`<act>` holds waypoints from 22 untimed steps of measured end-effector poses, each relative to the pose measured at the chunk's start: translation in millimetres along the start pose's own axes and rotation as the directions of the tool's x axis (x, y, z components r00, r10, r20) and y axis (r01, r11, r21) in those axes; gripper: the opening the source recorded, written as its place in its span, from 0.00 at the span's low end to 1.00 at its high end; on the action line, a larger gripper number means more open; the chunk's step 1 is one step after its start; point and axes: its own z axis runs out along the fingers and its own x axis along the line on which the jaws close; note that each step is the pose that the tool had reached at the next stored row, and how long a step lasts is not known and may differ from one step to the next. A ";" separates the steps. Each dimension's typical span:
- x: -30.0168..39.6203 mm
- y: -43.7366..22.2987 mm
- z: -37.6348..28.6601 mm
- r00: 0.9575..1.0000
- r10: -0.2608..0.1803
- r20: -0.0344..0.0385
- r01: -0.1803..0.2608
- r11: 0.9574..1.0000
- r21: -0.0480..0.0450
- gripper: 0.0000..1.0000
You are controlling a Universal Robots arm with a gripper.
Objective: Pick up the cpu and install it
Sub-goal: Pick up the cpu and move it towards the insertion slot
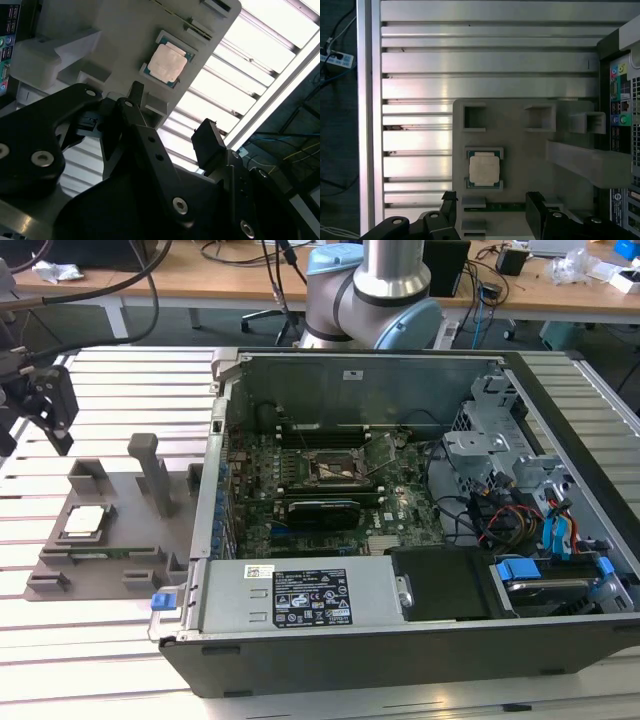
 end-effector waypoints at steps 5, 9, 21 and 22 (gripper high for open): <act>0.1 0.0 2.1 1.000 0.000 0.000 0.000 1.000 0.000 0.66; 0.1 0.0 3.6 1.000 0.000 0.000 0.000 1.000 0.000 0.66; 0.2 0.0 7.7 1.000 0.000 0.000 0.000 1.000 0.000 0.66; 0.2 0.0 8.2 1.000 0.000 0.000 0.000 1.000 0.000 0.66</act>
